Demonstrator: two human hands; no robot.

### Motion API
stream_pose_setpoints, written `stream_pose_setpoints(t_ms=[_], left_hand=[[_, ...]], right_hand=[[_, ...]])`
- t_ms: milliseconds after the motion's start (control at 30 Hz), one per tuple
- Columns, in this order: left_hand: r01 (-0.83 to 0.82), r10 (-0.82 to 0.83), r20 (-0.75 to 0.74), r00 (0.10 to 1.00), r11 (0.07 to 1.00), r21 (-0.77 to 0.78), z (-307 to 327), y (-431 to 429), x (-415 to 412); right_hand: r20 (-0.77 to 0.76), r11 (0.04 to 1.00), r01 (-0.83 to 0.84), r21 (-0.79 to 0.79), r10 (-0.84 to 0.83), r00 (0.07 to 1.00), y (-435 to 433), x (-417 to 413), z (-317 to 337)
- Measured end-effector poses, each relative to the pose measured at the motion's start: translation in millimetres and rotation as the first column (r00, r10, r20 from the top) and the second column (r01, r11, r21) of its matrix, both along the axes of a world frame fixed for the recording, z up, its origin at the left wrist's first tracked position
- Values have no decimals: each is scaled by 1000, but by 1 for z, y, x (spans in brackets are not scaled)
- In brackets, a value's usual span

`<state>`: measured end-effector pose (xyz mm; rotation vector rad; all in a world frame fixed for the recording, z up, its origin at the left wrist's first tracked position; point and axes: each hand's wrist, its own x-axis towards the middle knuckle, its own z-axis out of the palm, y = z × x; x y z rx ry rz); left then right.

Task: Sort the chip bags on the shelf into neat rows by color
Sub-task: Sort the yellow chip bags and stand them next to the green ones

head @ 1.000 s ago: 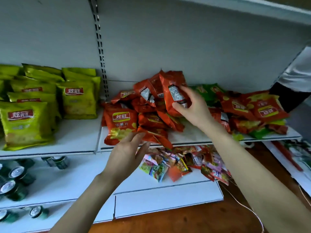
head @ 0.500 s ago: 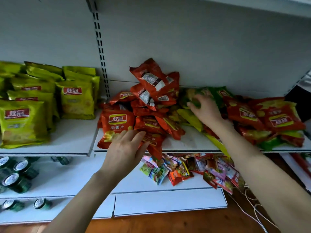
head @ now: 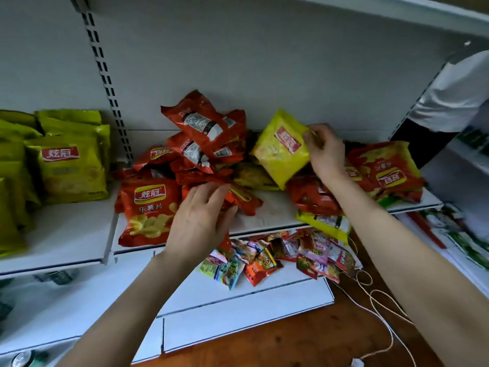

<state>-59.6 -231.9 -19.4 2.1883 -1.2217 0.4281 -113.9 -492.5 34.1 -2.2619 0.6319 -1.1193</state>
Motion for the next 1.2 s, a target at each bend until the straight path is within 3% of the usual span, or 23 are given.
stream_pose_setpoints(t_ms=[100, 200, 333, 433, 533, 633, 900, 1033, 1200], left_hand=[[-12, 6, -111, 994, 998, -57, 11, -17, -4], [19, -69, -301, 951, 986, -164, 28, -34, -9], [135, -226, -544, 809, 970, -202, 40, -63, -22], [221, -332, -580, 744, 941, -256, 31, -79, -38], [124, -260, -554, 791, 954, -272, 15, -87, -52], [-67, -155, -627, 764, 946, -316, -1, -91, -66], [-343, -90, -737, 670, 843, -415, -32, -105, -115], [-425, -49, -772, 634, 812, -400, -43, -102, -132], [-444, -39, -790, 612, 809, -384, -43, -98, -145]], right_hand=[[61, 994, -96, 61, 92, 994, 7, -26, 13], [-1, 968, -218, 127, 219, 976, 15, -55, 21], [8, 905, -325, 275, 336, 942, 18, -79, 25], [-28, 911, -310, 274, 329, 944, 2, -97, 20], [-132, 976, -179, 124, 195, 972, -28, -130, -3], [-290, 991, -108, 80, 127, 949, -50, -167, -43], [-612, 911, -342, -231, 137, 779, -64, -172, -120], [-474, 872, -377, -312, 201, 857, -69, -164, -116], [-343, 918, -375, -127, 314, 886, -77, -157, -92]])
